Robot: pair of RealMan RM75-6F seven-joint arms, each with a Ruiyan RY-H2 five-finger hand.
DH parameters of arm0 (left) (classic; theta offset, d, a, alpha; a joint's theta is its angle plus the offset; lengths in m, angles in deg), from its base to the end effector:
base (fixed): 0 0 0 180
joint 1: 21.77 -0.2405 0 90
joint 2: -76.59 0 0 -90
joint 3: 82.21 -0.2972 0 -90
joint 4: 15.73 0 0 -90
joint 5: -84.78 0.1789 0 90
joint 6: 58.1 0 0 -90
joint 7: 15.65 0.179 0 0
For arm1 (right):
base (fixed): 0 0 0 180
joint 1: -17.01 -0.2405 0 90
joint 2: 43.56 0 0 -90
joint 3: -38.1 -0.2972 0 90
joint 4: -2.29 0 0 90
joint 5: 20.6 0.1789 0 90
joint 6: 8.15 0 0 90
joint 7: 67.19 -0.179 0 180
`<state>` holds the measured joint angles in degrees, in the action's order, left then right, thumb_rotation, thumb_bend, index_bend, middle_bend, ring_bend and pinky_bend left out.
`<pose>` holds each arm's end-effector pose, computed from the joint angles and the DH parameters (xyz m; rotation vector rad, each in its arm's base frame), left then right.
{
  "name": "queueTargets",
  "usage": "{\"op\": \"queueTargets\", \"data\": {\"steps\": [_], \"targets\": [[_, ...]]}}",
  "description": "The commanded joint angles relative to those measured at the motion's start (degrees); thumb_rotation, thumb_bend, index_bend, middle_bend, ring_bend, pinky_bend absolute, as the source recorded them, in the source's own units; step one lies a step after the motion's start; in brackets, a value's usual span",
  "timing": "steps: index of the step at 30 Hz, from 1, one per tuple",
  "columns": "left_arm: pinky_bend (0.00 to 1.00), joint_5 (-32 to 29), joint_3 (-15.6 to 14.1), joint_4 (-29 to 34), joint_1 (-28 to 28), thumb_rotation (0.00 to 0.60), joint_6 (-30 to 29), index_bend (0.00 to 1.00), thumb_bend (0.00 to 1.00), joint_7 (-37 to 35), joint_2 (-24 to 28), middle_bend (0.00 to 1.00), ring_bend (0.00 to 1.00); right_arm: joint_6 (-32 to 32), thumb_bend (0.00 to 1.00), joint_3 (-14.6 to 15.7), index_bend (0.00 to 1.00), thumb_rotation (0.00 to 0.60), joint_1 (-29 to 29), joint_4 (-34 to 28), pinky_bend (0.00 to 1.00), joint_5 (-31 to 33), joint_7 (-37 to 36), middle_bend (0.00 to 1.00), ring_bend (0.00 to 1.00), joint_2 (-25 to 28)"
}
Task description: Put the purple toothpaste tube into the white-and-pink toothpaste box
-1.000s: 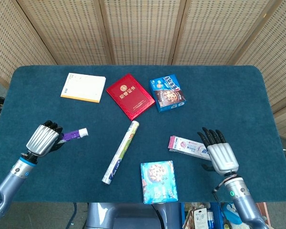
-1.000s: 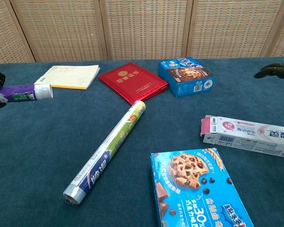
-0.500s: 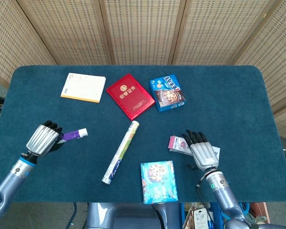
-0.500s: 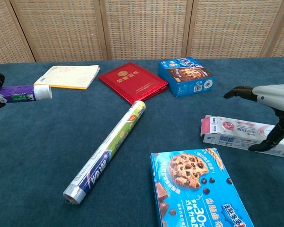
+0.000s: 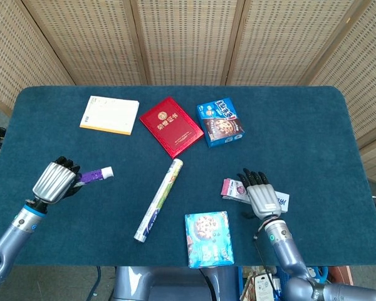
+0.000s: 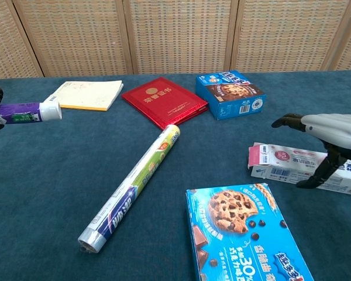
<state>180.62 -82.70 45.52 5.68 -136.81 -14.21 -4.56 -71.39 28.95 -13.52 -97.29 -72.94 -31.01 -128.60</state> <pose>-0.2844 0.3426 0.1044 -1.8519 -0.4123 -0.9205 -0.2337 -0.3331 0.0232 1.7000 -1.0950 0.7009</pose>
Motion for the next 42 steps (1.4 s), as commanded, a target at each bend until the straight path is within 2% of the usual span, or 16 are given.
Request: {"op": "queueTargets", "data": {"steps": [1, 13, 22, 27, 30, 33, 35, 38, 42], "targets": [[0.44, 0.01, 0.09, 0.47, -0.06, 0.600, -0.20, 0.93, 0.38, 0.40, 0.31, 0.69, 0.52, 0.29, 0.21, -0.23, 0.00, 0.600, -0.59, 0.45, 0.00, 0.44, -0.17, 0.00, 0.00, 0.37], [0.44, 0.19, 0.24, 1.99, -0.05, 0.600, -0.36, 0.93, 0.38, 1.29, 0.49, 0.69, 0.52, 0.88, 0.21, -0.06, 0.00, 0.600, -2.14, 1.68, 0.00, 3.07, -0.26, 0.00, 0.00, 1.42], [0.44, -0.03, 0.25, 1.75, -0.14, 0.600, -0.05, 0.93, 0.38, 1.40, 0.50, 0.69, 0.52, 2.97, 0.21, 1.00, 0.02, 0.600, -2.31, 6.97, 0.00, 4.68, -3.15, 0.00, 0.00, -0.22], [0.44, 0.14, 0.20, 1.92, -0.16, 0.600, -0.17, 0.93, 0.38, 1.57, 0.65, 0.69, 0.52, 3.58, 0.21, 1.54, 0.09, 0.600, -2.25, 9.82, 0.00, 4.51, -4.67, 0.00, 0.00, -1.39], [0.44, 0.00, 0.27, 1.84, -0.18, 0.600, -0.06, 0.93, 0.38, 1.63, 0.67, 0.69, 0.52, 2.82, 0.21, 1.69, 0.19, 0.600, -1.99, 11.22, 0.00, 3.51, -5.60, 0.01, 0.00, -2.12], [0.44, -0.08, 0.33, 1.78, -0.16, 0.600, 0.02, 0.93, 0.38, 1.63, 0.63, 0.69, 0.52, 1.99, 0.21, 1.58, 0.33, 0.600, -1.67, 12.11, 0.01, 2.76, -6.50, 0.14, 0.01, -2.77], [0.44, -0.02, 0.31, 1.70, -0.18, 0.600, -0.04, 0.93, 0.38, 1.55, 0.58, 0.69, 0.52, 0.52, 0.21, 1.44, 0.43, 0.600, -1.09, 13.04, 0.11, 1.40, -7.81, 0.28, 0.11, -3.67], [0.44, 0.12, 0.25, 1.65, -0.20, 0.600, -0.17, 0.93, 0.38, 1.46, 0.49, 0.69, 0.52, -1.83, 0.21, 1.23, 0.55, 0.600, -0.35, 14.38, 0.24, -1.37, -9.85, 0.43, 0.27, -4.98], [0.44, 0.26, 0.27, 1.69, -0.15, 0.600, -0.28, 0.93, 0.38, 1.49, 0.42, 0.69, 0.52, -3.57, 0.21, 1.12, 0.63, 0.600, 0.22, 15.41, 0.33, -4.01, -11.58, 0.52, 0.37, -5.99]]}}
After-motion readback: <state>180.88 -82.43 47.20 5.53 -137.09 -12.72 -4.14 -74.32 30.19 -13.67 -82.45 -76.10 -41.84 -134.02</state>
